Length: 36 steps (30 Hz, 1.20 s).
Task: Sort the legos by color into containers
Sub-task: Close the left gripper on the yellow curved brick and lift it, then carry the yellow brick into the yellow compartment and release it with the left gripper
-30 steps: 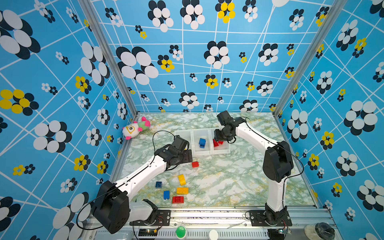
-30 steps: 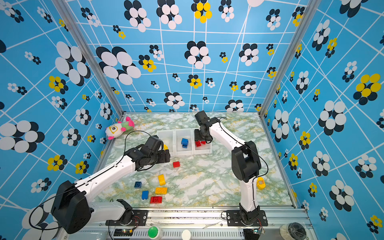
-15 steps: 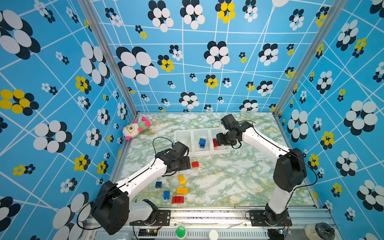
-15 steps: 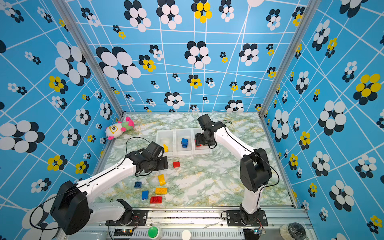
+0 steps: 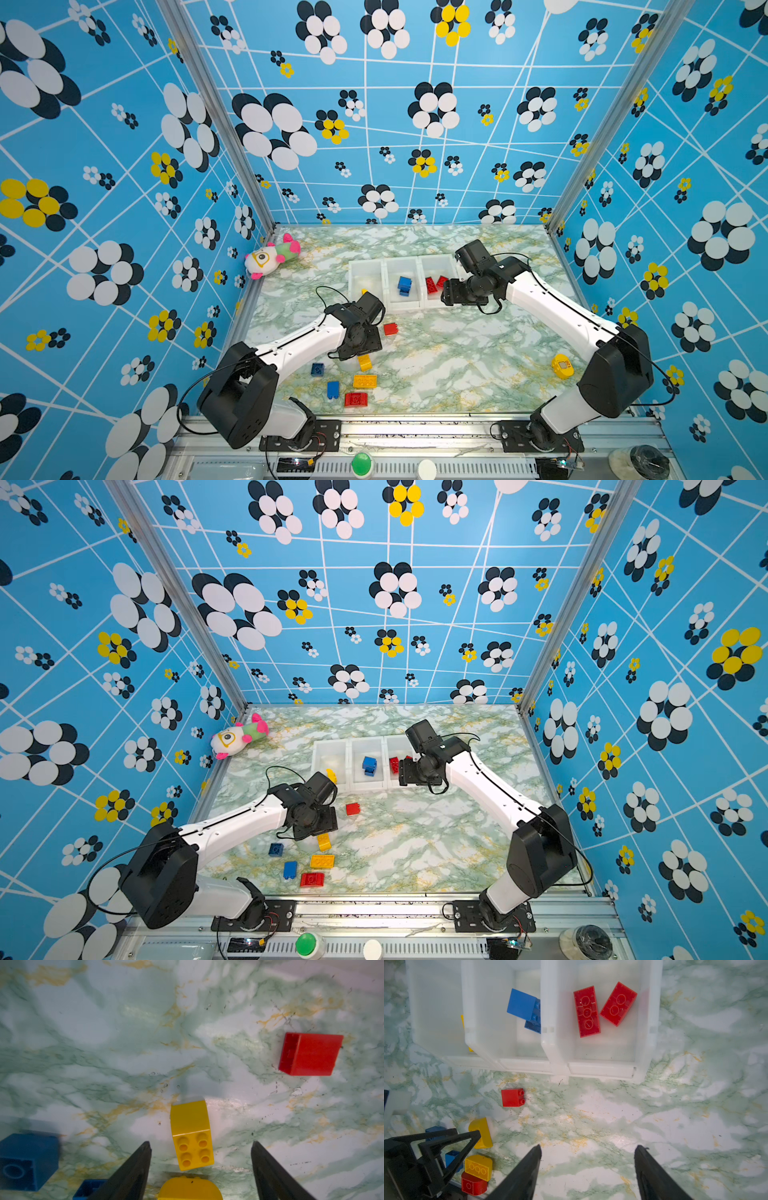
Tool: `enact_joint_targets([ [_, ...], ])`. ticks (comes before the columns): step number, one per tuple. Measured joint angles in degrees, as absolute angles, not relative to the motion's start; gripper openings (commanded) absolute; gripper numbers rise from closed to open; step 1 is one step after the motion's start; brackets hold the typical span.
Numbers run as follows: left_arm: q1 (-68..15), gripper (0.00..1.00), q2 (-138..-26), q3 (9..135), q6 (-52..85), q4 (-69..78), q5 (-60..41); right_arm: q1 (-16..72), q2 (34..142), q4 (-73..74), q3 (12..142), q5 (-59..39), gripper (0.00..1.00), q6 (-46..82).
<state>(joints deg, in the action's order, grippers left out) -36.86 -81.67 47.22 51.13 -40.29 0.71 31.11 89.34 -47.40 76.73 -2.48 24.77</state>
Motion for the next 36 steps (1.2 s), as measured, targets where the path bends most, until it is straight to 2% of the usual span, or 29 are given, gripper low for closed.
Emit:
enact_joint_targets([
  [10, -38.8, 0.68, -84.1, 45.8, 56.2, -40.0, -0.4, 31.1, 85.1, -49.3, 74.0, -2.5, 0.74, 24.9],
  [16, -38.8, 0.60, -85.4, 45.4, 56.6, -39.2, -0.7, 31.1, 84.8, -49.3, 73.5, -2.5, 0.73, 24.9],
  [19, -38.8, 0.53, -86.2, 45.0, 56.6, -38.3, -0.8, 31.1, 84.8, -49.3, 73.5, -2.5, 0.73, 24.9],
  [21, -38.7, 0.44, -86.1, 44.8, 56.7, -38.1, -0.7, 31.1, 84.8, -49.3, 73.5, -2.5, 0.73, 25.1],
  [22, -38.7, 0.34, -86.0, 44.6, 56.7, -38.1, -0.5, 31.1, 84.8, -49.3, 73.5, -2.5, 0.73, 25.1],
  [23, -38.7, 0.27, -85.9, 44.4, 56.8, -38.2, -0.4, 31.1, 84.7, -49.3, 73.5, -2.5, 0.73, 25.2],
  [26, -38.7, 0.13, -85.5, 44.3, 56.7, -37.9, -0.5, 31.1, 84.4, -49.3, 73.5, -2.5, 0.73, 25.7],
  [36, -38.7, 0.01, -82.8, 44.3, 56.4, -38.9, 1.4, 31.3, 82.3, -49.2, 71.3, -2.5, 0.73, 27.3],
])
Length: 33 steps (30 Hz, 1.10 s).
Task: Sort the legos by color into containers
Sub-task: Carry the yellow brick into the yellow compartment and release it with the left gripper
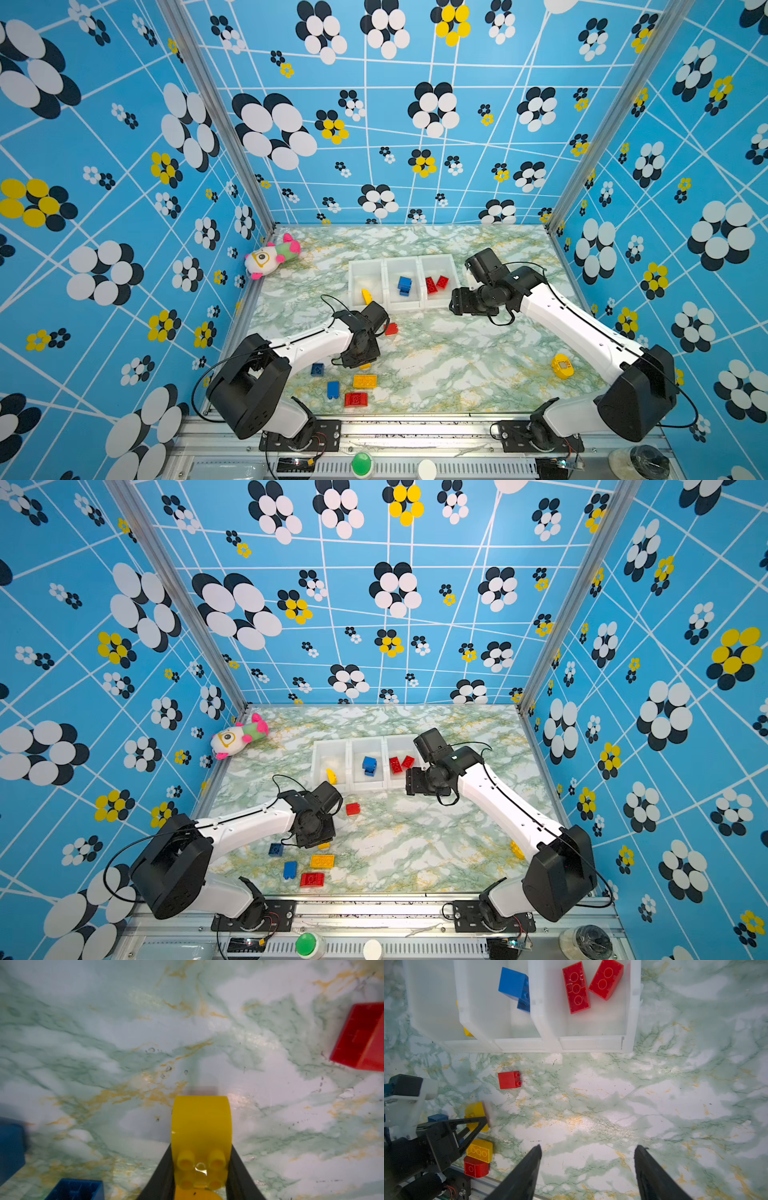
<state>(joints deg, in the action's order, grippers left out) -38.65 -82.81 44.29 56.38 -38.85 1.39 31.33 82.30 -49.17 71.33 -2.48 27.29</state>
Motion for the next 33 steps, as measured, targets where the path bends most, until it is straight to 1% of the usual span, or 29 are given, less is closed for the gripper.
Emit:
enact_joint_targets([
  [7, -38.7, 0.00, -79.1, 46.5, 55.0, -41.3, 5.6, 31.4, 80.0, -49.0, 68.1, -2.5, 0.73, 28.7],
  [14, -37.0, 0.00, -80.2, 56.8, 49.2, -41.6, 8.7, 31.5, 78.2, -48.6, 66.2, -2.7, 0.73, 29.7],
  [17, -34.5, 0.00, -82.5, 61.3, 46.1, -40.7, 8.6, 31.5, 77.8, -48.5, 66.0, -2.7, 0.73, 30.3],
  [24, -28.6, 0.02, -92.1, 73.5, 39.0, -40.1, 7.5, 31.8, 77.7, -47.3, 66.0, -3.0, 0.73, 31.1],
  [27, -27.1, 0.05, -96.5, 77.8, 36.6, -39.2, 6.6, 31.9, 77.7, -47.0, 66.0, -3.2, 0.73, 31.4],
  [33, -24.3, 0.10, -103.7, 82.2, 33.8, -38.6, 4.7, 31.9, 78.0, -46.3, 66.0, -3.4, 0.73, 32.0],
])
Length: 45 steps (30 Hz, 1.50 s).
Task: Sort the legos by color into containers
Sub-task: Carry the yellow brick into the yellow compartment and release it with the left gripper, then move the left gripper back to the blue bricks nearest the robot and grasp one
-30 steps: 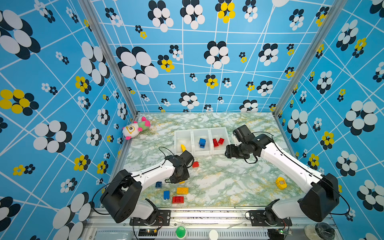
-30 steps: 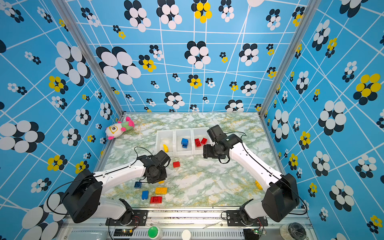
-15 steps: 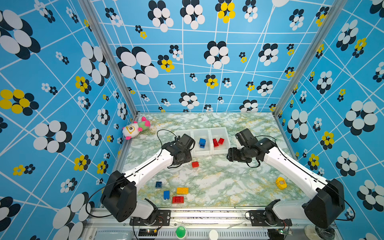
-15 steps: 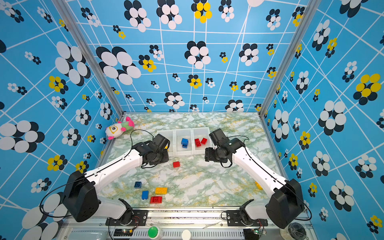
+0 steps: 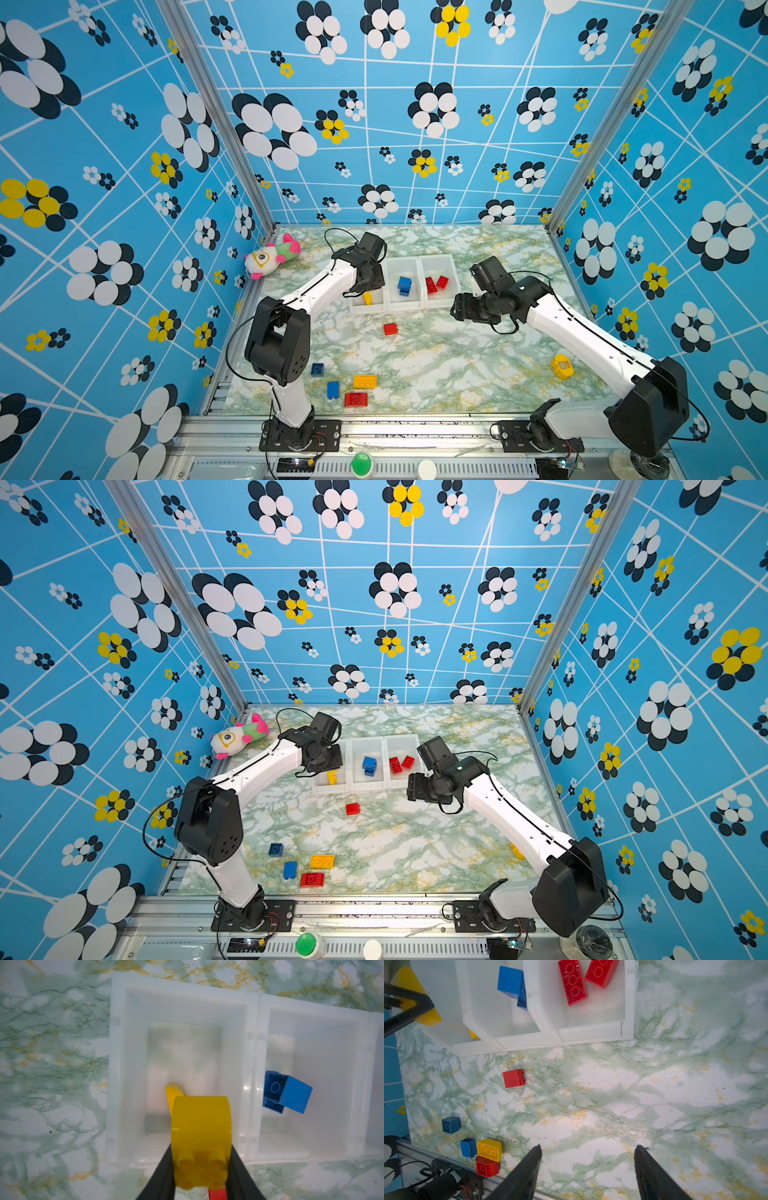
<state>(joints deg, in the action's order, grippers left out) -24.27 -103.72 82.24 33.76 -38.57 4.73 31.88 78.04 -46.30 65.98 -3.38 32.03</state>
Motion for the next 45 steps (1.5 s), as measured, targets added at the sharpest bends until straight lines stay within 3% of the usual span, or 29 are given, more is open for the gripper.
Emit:
enact_joint_targets([
  [4, -23.2, 0.18, -106.2, 83.1, 32.9, -38.1, 3.6, 32.0, 78.4, -46.1, 66.0, -3.4, 0.73, 32.2],
  [9, -22.8, 0.41, -107.4, 83.5, 32.0, -37.1, 2.5, 32.4, 78.8, -46.1, 66.2, -3.4, 0.73, 32.3],
  [13, -22.8, 0.50, -107.4, 83.5, 32.0, -36.1, 1.7, 32.6, 79.0, -46.1, 66.7, -3.4, 0.73, 32.4],
  [26, -22.9, 0.54, -105.5, 80.7, 32.3, -34.2, 0.8, 32.6, 79.7, -46.1, 67.7, -3.4, 0.73, 32.4],
  [45, -24.4, 0.58, -88.3, 64.4, 36.9, -34.7, 1.3, 33.1, 79.7, -46.1, 67.7, -3.4, 0.73, 32.4],
])
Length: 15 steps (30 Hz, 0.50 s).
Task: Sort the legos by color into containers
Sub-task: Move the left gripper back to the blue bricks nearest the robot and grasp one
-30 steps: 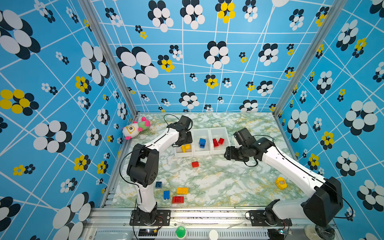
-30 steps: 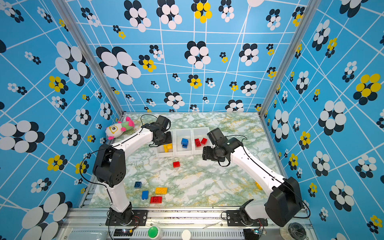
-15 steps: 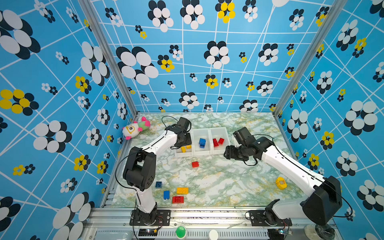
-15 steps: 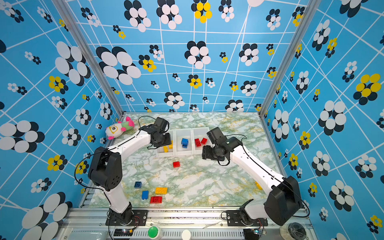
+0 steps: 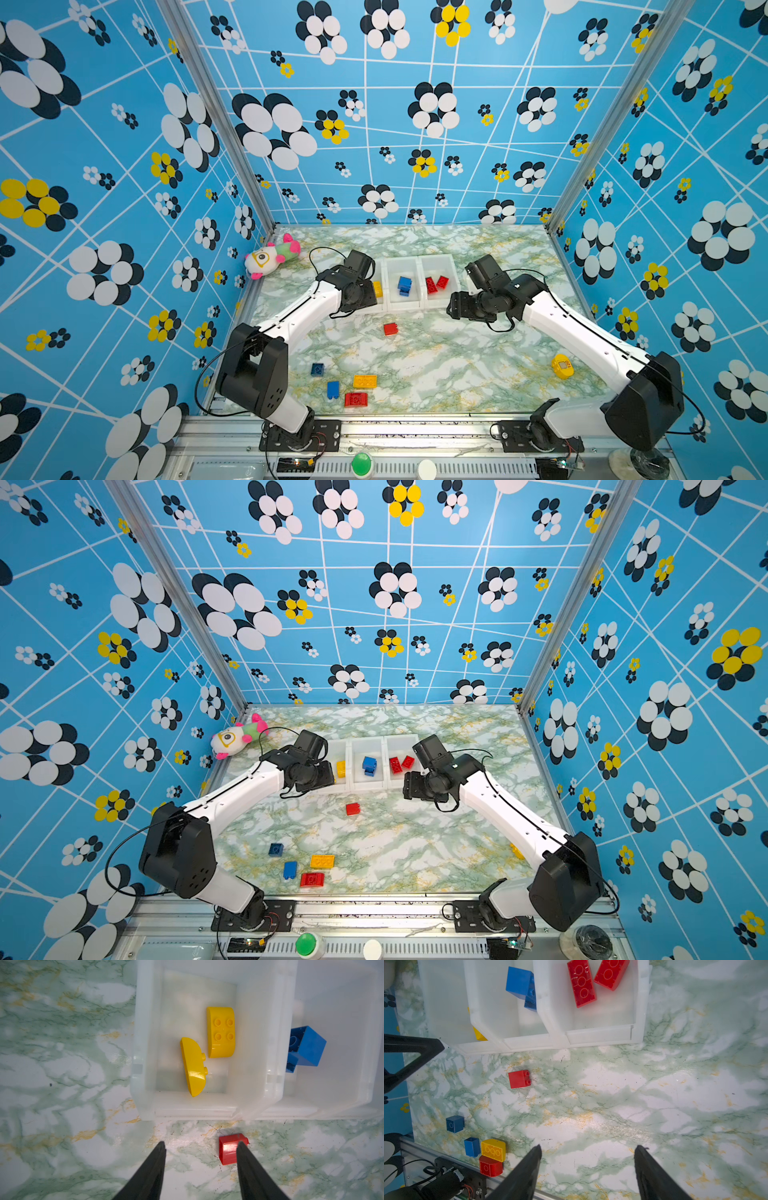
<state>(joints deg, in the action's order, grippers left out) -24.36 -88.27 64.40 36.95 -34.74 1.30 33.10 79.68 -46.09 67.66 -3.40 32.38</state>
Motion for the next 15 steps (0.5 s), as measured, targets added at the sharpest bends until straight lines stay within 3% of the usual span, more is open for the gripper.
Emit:
enact_joint_targets([
  [6, -24.4, 0.65, -83.0, 59.9, 38.8, -36.5, 2.2, 33.3, 79.7, -46.1, 67.7, -3.6, 0.74, 32.4],
  [15, -24.1, 0.75, -71.7, 51.9, 44.6, -43.9, 3.2, 33.3, 79.7, -46.0, 66.2, -4.1, 0.83, 32.1],
])
